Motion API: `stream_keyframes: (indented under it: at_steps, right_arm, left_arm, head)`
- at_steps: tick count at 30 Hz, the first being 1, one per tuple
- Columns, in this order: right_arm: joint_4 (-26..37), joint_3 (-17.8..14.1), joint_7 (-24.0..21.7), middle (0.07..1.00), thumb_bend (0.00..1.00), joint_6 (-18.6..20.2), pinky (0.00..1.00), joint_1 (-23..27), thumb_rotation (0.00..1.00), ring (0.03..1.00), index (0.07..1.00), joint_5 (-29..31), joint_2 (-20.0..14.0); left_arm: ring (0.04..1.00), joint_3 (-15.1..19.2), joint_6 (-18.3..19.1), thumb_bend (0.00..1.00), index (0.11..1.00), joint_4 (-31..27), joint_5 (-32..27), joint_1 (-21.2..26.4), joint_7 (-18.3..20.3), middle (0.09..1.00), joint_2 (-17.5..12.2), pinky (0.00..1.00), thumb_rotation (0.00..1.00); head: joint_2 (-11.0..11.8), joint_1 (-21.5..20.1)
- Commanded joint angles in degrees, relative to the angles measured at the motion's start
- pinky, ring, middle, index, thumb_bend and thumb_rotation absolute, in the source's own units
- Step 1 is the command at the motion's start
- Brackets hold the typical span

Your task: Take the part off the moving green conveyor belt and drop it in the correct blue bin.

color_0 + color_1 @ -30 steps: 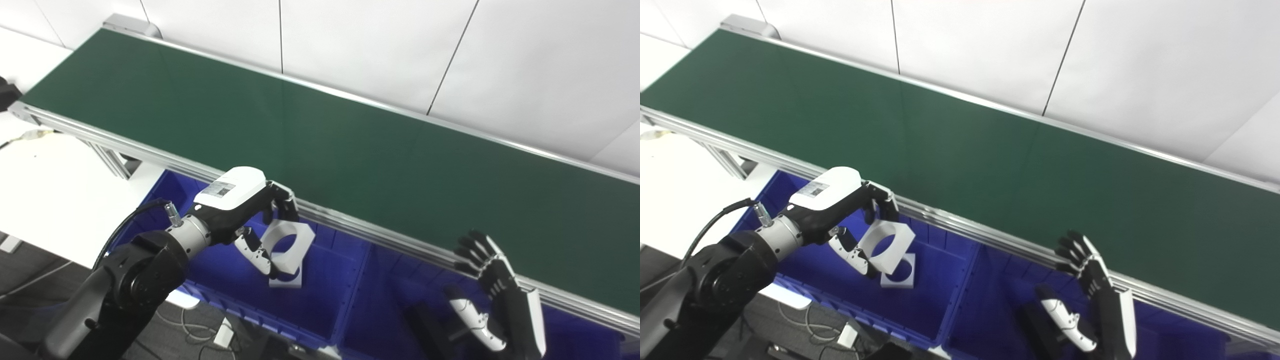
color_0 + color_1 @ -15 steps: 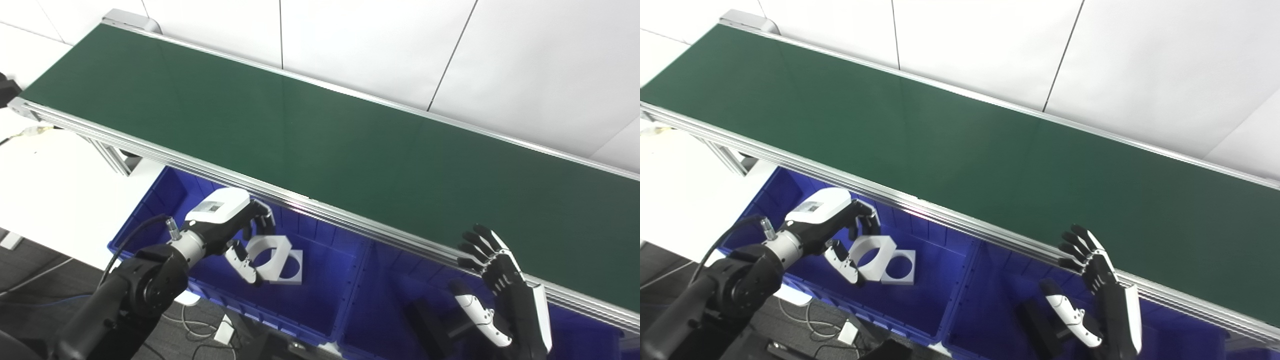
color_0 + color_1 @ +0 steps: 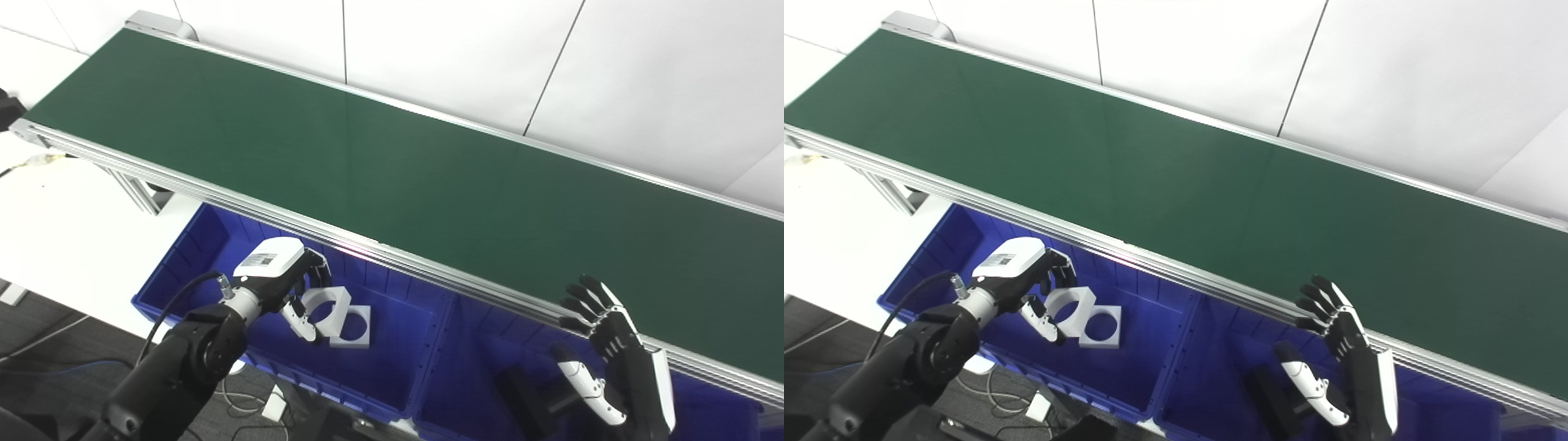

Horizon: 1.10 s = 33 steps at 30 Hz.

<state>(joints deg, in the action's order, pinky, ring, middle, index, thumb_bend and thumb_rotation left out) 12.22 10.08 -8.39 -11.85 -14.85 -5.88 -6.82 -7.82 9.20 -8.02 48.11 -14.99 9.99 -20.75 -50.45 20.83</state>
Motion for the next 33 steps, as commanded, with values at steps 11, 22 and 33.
stream_keyframes:
  at_steps: [11, 22, 33]
  right_arm:
    - [2.0, 0.2, 0.0, 0.817, 0.62, -0.5, 0.66, 0.0, 0.48, 0.772, 0.863, 0.4, 0.4]
    - [1.6, 0.4, 0.1, 0.816, 0.63, -0.8, 0.66, 0.1, 0.5, 0.773, 0.865, 0.2, 0.5]
    - [1.3, 0.6, 0.2, 0.816, 0.62, -1.2, 0.66, -0.1, 0.5, 0.772, 0.868, -0.2, 0.5]
  left_arm:
    - [0.692, -2.2, 2.8, 0.65, 0.633, 0.2, 7.3, 1.5, -3.8, 0.727, -0.6, 0.63, 0.02]
    - [0.92, -2.6, 5.5, 0.94, 0.987, -4.7, 11.1, 0.8, -0.7, 0.994, -1.3, 0.75, 0.0]
    - [0.937, -2.3, 6.1, 0.91, 0.986, -13.1, 14.6, -1.0, 2.7, 0.97, -1.2, 0.78, 0.0]
  head:
    - [0.5, -0.3]
    - [1.1, -1.1]
    - [1.9, -2.4]
